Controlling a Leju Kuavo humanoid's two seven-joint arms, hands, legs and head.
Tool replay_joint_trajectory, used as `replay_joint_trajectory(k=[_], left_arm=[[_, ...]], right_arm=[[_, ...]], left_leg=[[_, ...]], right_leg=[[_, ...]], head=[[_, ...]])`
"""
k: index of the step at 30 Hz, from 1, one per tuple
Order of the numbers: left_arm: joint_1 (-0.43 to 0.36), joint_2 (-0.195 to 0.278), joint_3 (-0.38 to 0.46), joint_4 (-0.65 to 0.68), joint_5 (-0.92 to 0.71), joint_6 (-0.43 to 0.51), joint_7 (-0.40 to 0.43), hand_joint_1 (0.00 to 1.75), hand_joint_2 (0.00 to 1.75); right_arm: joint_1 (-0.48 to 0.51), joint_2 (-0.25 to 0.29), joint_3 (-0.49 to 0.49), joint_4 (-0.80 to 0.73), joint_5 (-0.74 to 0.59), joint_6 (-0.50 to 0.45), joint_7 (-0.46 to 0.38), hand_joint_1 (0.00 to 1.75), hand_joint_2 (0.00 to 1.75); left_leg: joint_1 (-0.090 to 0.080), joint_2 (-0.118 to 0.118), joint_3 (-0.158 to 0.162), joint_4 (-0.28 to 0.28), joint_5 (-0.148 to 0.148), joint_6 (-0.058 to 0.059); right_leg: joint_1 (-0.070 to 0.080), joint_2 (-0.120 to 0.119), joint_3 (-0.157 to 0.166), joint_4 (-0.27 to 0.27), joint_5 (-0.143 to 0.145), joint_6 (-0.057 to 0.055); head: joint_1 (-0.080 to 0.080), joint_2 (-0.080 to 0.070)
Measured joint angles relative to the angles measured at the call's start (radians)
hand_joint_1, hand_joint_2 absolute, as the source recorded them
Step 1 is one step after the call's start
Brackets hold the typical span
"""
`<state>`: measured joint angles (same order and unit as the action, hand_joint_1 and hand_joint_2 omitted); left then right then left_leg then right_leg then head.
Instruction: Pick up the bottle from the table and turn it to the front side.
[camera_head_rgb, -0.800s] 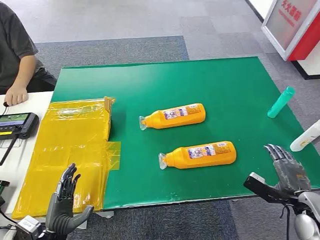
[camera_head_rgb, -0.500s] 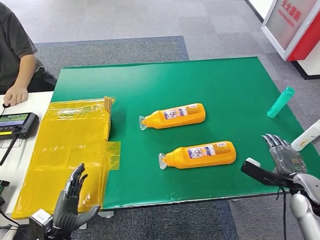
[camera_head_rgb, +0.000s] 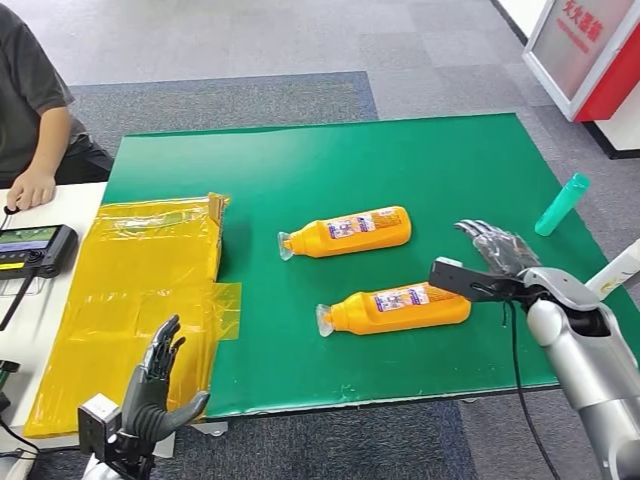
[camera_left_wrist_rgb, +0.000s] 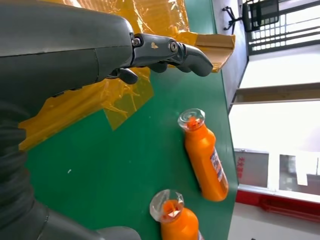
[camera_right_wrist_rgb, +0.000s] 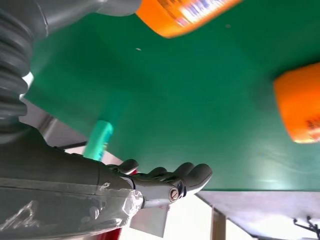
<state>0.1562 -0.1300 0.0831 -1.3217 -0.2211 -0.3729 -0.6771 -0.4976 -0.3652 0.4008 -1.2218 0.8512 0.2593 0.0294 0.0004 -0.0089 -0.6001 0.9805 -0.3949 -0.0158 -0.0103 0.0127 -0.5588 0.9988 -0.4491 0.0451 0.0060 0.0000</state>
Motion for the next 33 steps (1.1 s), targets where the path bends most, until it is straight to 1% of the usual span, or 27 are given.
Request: replay_joint_trajectory(k=[4,8,12,15,19,22,25,28,33], left_arm=[[-0.012,0.001,-0.003,0.011,0.013,0.01,0.0,0.0,1.75],[-0.016,0.001,-0.006,0.019,0.019,0.014,0.0,0.0,1.75],[-0.018,0.002,-0.015,0.024,0.026,0.027,0.0,0.0,1.75],[-0.018,0.005,-0.02,0.027,0.031,0.036,0.0,0.0,1.75],[-0.017,0.007,-0.021,0.029,0.037,0.046,0.0,0.0,1.75],[-0.015,0.009,-0.021,0.029,0.039,0.049,0.0,0.0,1.75],[-0.014,0.011,-0.021,0.029,0.041,0.051,0.0,0.0,1.75],[-0.008,0.014,-0.02,0.032,0.021,0.057,0.0,0.0,1.75],[0.014,0.023,-0.016,0.041,-0.016,0.054,0.0,0.0,1.75]], right_arm=[[-0.069,0.028,0.079,0.075,-0.056,0.016,-0.004,0.0,1.75],[-0.115,0.05,0.139,0.138,-0.072,0.033,-0.001,0.0,1.75],[-0.163,0.059,0.196,0.21,-0.087,0.077,-0.001,0.0,1.75],[-0.192,0.059,0.23,0.247,-0.104,0.09,-0.007,0.0,1.75],[-0.209,0.047,0.254,0.253,-0.136,0.115,0.004,0.0,1.75],[-0.224,0.025,0.277,0.234,-0.164,0.166,0.022,0.0,1.75],[-0.236,0.0,0.299,0.199,-0.187,0.194,0.031,0.0,1.75],[-0.227,-0.016,0.317,0.167,-0.21,0.185,0.034,0.0,1.75],[-0.166,-0.025,0.343,0.153,-0.235,0.133,0.01,0.0,1.75]], left_leg=[[0.0,0.0,0.0,0.0,0.0,0.0],[0.0,0.0,-0.001,0.0,0.0,0.0],[0.0,0.0,-0.001,0.0,0.0,0.0],[0.0,-0.001,0.0,0.0,0.0,0.0],[0.0,-0.001,0.0,0.0,0.0,0.0],[0.0,-0.001,0.0,0.0,0.0,0.0],[0.0,-0.001,0.0,0.0,0.0,0.0],[0.0,-0.001,0.0,0.0,0.0,0.0],[0.0,-0.001,-0.001,0.0,0.0,0.0]], right_leg=[[0.0,0.0,0.0,0.0,0.0,0.0],[0.0,0.0,0.0,0.0,0.0,0.0],[0.0,0.0,-0.001,0.0,0.0,0.0],[0.0,0.0,-0.001,0.0,0.0,0.0],[0.0,0.0,-0.001,0.0,0.001,0.0],[0.0,0.0,-0.001,0.0,0.001,0.0],[0.0,0.0,-0.001,0.0,0.001,0.0],[0.0,0.0,-0.001,0.0,0.001,0.0],[0.0,0.0,-0.001,0.0,0.001,0.0]], head=[[0.0,0.0],[0.0,0.0],[0.0,0.0],[0.0,0.0],[0.0,0.0],[0.0,0.0],[0.0,0.0],[0.0,0.0],[0.0,0.0]])
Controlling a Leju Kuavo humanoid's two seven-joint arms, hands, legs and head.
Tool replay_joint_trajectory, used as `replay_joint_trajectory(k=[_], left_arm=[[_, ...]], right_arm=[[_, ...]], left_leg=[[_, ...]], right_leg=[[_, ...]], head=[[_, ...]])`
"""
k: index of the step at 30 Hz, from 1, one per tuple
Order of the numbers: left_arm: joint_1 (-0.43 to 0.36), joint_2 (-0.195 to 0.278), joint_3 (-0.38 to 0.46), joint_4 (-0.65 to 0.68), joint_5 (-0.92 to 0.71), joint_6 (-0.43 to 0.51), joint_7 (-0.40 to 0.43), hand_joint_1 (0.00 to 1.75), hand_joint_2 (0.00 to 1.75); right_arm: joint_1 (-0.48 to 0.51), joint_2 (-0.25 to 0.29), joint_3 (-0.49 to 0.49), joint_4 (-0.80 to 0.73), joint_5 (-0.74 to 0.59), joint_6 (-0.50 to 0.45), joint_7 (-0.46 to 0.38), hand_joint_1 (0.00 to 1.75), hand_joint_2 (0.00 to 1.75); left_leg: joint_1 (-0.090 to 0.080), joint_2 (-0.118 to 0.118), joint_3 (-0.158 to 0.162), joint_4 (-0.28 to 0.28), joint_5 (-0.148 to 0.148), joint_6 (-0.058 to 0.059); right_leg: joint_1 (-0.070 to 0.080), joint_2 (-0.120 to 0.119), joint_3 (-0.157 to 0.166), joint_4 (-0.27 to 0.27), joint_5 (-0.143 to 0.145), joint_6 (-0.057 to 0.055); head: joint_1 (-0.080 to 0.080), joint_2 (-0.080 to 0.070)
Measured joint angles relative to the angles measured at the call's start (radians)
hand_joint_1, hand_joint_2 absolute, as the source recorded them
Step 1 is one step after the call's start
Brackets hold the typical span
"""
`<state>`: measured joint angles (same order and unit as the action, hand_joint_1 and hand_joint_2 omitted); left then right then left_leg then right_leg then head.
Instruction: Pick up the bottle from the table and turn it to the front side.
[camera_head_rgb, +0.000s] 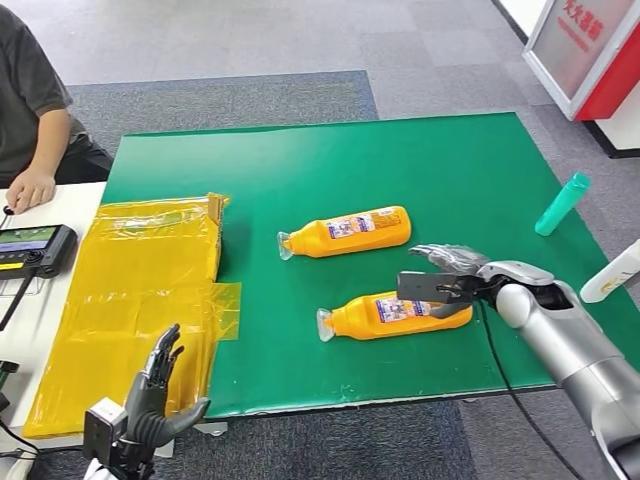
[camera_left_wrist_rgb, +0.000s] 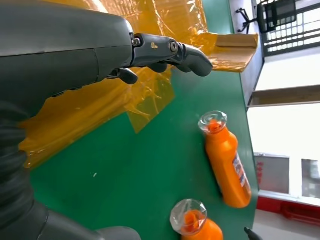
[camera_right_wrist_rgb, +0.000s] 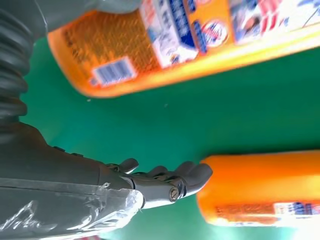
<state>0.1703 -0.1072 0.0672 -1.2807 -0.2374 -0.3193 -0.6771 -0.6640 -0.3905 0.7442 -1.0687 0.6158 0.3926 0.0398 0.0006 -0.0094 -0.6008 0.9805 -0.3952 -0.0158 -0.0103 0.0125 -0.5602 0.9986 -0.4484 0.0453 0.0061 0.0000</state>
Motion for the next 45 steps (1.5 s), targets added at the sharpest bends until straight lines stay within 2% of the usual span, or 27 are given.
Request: replay_joint_trajectory(k=[16,21,24,25,28,29,31,35,37,45], left_arm=[[0.005,0.0,0.02,0.009,-0.023,-0.029,0.0,0.0,1.75],[-0.012,-0.005,0.015,0.003,0.028,-0.017,0.0,0.0,1.75],[-0.019,-0.005,0.006,0.003,0.038,-0.008,0.0,0.0,1.75],[-0.02,-0.005,0.004,0.003,0.04,-0.006,0.0,0.0,1.75],[-0.02,-0.004,-0.002,0.003,0.044,-0.004,0.0,0.0,1.75],[-0.021,-0.004,-0.004,0.003,0.046,-0.004,0.0,0.0,1.75],[-0.022,-0.004,-0.006,0.003,0.048,-0.002,0.0,0.0,1.75],[-0.024,-0.003,-0.009,0.003,0.051,0.001,0.0,0.0,1.75],[-0.026,-0.003,-0.01,0.003,0.052,0.001,0.0,0.0,1.75],[-0.03,-0.002,-0.011,0.003,0.061,-0.002,0.0,0.0,1.75]], right_arm=[[0.065,-0.045,0.059,-0.028,-0.049,-0.007,0.027,0.0,1.75],[0.018,-0.074,0.071,-0.047,-0.086,0.057,0.074,0.0,1.75],[0.001,-0.081,0.073,-0.049,-0.093,0.066,0.085,0.0,1.75],[0.001,-0.081,0.074,-0.049,-0.093,0.063,0.086,0.38,1.75],[0.001,-0.081,0.078,-0.043,-0.087,0.042,0.087,0.81,1.75],[0.001,-0.081,0.079,-0.04,-0.085,0.032,0.087,0.57,1.75],[0.002,-0.08,0.083,-0.032,-0.079,0.018,0.085,0.53,1.75],[0.004,-0.079,0.091,-0.017,-0.07,0.009,0.082,0.09,1.75],[0.006,-0.078,0.094,-0.01,-0.067,0.009,0.081,0.0,1.75],[0.01,-0.077,0.102,0.01,-0.058,0.015,0.069,0.0,1.75]], left_leg=[[0.0,0.0,0.0,0.0,0.0,0.0],[0.0,0.0,0.0,0.0,0.001,0.0],[0.0,0.0,0.0,0.0,0.001,0.0],[0.0,0.0,0.0,0.0,0.001,0.0],[0.0,0.0,0.0,0.0,0.001,0.0],[0.0,0.0,0.0,0.0,0.001,0.0],[0.0,0.0,0.0,0.0,0.001,0.0],[0.0,0.0,0.0,0.0,0.001,0.0],[0.0,0.0,0.0,0.0,0.001,0.0],[0.0,0.0,0.0,0.0,0.001,0.0]], right_leg=[[0.0,0.0,0.0,0.0,0.0,0.0],[-0.001,0.0,0.0,0.0,0.001,0.0],[0.0,0.0,0.0,0.0,0.001,0.0],[0.0,0.0,0.0,0.0,0.001,0.0],[-0.001,0.0,0.0,0.0,0.001,0.0],[0.0,0.0,0.0,0.0,0.001,0.0],[0.0,0.0,0.0,0.0,0.001,0.0],[0.0,0.0,0.0,0.0,0.001,0.0],[0.0,0.0,0.0,0.0,0.001,0.0],[0.0,0.0,0.0,0.0,0.001,0.0]], head=[[0.0,0.0],[0.0,0.0],[0.0,0.0],[0.0,0.0],[0.0,0.0],[0.0,0.0],[0.0,0.0],[0.0,0.0],[0.0,0.0],[0.0,0.0]])
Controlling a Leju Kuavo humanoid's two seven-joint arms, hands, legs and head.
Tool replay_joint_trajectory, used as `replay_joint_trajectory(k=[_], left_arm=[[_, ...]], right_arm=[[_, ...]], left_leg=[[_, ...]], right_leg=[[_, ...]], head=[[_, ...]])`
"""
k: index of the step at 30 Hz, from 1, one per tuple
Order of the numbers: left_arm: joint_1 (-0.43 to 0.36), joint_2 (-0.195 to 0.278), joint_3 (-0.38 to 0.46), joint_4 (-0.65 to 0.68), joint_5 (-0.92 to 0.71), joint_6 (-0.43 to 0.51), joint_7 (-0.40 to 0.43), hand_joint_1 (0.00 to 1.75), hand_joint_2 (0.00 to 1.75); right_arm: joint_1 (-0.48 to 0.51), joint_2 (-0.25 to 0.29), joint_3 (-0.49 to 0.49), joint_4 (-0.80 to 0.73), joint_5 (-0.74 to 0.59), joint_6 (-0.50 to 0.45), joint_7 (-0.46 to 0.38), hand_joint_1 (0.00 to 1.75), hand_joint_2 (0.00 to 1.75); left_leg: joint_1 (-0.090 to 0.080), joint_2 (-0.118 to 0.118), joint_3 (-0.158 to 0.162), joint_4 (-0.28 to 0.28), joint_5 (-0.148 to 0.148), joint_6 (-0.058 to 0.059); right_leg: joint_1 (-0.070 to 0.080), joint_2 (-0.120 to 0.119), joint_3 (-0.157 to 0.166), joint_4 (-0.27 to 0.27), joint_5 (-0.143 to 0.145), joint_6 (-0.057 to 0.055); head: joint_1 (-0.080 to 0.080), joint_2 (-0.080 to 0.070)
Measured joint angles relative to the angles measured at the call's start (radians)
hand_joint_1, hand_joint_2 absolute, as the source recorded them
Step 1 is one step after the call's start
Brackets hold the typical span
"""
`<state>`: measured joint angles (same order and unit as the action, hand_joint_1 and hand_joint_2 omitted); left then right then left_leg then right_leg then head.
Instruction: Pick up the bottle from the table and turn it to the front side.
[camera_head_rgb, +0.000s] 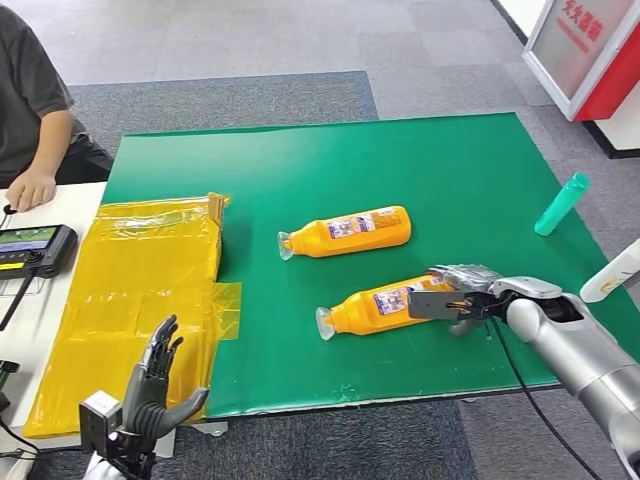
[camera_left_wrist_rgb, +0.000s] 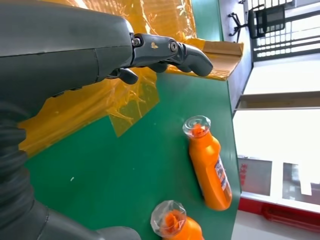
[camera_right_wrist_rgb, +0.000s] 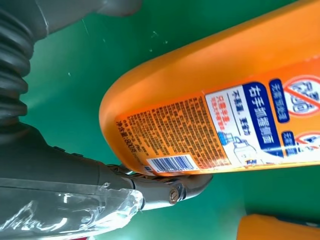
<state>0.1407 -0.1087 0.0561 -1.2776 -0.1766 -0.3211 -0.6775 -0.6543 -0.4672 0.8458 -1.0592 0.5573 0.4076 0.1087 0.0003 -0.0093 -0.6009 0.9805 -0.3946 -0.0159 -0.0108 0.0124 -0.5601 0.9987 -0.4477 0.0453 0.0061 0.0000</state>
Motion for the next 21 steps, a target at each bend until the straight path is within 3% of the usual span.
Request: replay_joint_trajectory(k=[2,6,21], left_arm=[[-0.001,0.001,0.0,0.0,0.004,-0.002,0.0,0.0,1.75],[-0.003,0.003,-0.001,0.0,0.007,-0.003,0.0,0.0,1.75],[-0.006,0.004,-0.002,0.0,0.01,-0.003,0.0,0.0,1.75]], right_arm=[[0.0,0.0,0.003,0.004,0.001,0.0,-0.001,0.06,1.75],[0.0,0.003,0.006,0.011,0.002,0.0,-0.003,1.75,1.75],[0.003,0.007,0.011,0.017,0.0,-0.019,-0.013,1.75,1.75]], left_leg=[[0.0,0.0,0.0,0.0,0.0,0.0],[0.0,0.0,0.0,0.0,0.0,0.0],[0.0,0.0,0.0,0.0,0.0,0.0]], right_leg=[[0.0,0.0,0.0,0.0,0.0,0.0],[0.0,0.0,0.0,0.0,0.0,0.0],[0.0,0.0,0.0,0.0,0.0,0.0]], head=[[0.0,0.0],[0.0,0.0],[0.0,0.0]])
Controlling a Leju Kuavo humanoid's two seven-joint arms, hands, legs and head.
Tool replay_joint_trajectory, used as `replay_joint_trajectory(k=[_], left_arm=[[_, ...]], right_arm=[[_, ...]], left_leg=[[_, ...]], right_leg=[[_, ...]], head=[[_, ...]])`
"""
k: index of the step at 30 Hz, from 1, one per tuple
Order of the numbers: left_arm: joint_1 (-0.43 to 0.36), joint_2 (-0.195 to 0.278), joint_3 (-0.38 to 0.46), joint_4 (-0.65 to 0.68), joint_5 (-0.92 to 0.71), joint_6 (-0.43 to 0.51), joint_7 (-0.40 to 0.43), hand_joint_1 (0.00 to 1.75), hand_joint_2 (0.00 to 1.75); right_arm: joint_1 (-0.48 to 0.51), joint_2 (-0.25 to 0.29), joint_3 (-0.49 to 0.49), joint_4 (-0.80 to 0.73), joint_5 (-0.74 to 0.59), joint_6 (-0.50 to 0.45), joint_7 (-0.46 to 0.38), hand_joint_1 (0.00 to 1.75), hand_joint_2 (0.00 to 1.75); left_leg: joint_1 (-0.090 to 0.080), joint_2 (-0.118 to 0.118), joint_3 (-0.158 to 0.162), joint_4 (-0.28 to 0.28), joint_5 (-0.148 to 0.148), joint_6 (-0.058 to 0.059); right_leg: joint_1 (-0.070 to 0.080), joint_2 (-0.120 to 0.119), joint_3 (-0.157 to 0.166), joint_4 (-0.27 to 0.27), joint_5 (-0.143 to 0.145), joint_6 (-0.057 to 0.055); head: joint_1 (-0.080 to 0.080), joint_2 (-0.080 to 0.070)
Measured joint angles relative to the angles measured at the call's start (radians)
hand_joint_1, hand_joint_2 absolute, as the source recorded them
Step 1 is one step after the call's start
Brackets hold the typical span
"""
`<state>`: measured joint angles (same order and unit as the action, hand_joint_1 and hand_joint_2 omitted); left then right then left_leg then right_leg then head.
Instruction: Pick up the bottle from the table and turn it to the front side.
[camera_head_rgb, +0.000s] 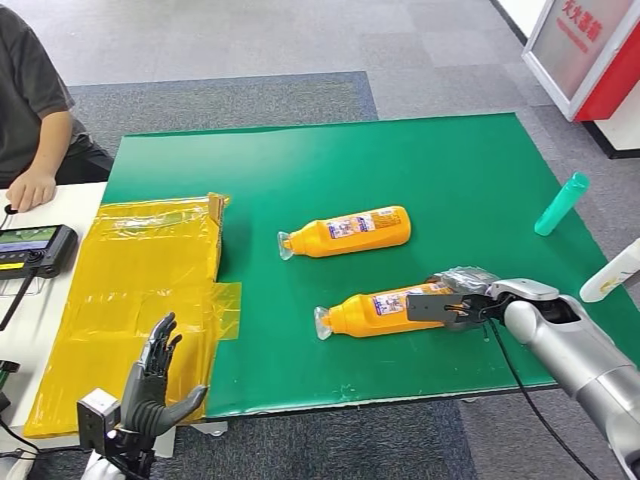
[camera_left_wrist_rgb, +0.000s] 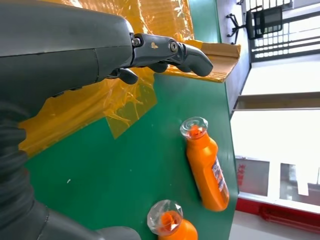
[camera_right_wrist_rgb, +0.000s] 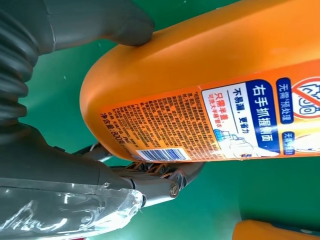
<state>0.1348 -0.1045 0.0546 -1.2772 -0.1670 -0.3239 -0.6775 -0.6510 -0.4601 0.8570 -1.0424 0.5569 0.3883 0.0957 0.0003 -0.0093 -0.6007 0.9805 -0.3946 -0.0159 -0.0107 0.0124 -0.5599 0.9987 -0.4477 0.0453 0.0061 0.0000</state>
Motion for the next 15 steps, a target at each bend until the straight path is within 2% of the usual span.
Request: replay_joint_trajectory(k=[10,13,15], left_arm=[[0.001,0.002,0.001,0.0,0.012,-0.005,0.0,0.0,1.75],[0.003,0.002,0.004,0.001,0.028,-0.033,0.001,0.0,1.75],[0.008,0.002,0.008,0.005,0.022,-0.064,0.003,0.0,1.75]], right_arm=[[0.047,0.0,-0.037,-0.026,-0.022,-0.079,-0.009,1.75,1.75],[0.118,0.016,-0.094,-0.078,-0.045,-0.181,-0.03,1.75,1.75],[0.2,0.054,-0.161,-0.12,-0.039,-0.265,-0.074,1.75,1.75]], left_leg=[[0.0,0.0,0.0,0.0,0.0,0.0],[0.0,-0.001,-0.001,0.0,-0.001,0.0],[0.001,-0.001,-0.001,0.0,-0.001,0.0]], right_leg=[[0.0,0.0,0.0,0.0,0.0,0.0],[0.001,0.0,0.0,0.0,-0.001,0.0],[0.001,-0.001,0.0,0.0,-0.001,-0.001]], head=[[0.0,0.0],[0.0,0.0],[0.0,0.0]])
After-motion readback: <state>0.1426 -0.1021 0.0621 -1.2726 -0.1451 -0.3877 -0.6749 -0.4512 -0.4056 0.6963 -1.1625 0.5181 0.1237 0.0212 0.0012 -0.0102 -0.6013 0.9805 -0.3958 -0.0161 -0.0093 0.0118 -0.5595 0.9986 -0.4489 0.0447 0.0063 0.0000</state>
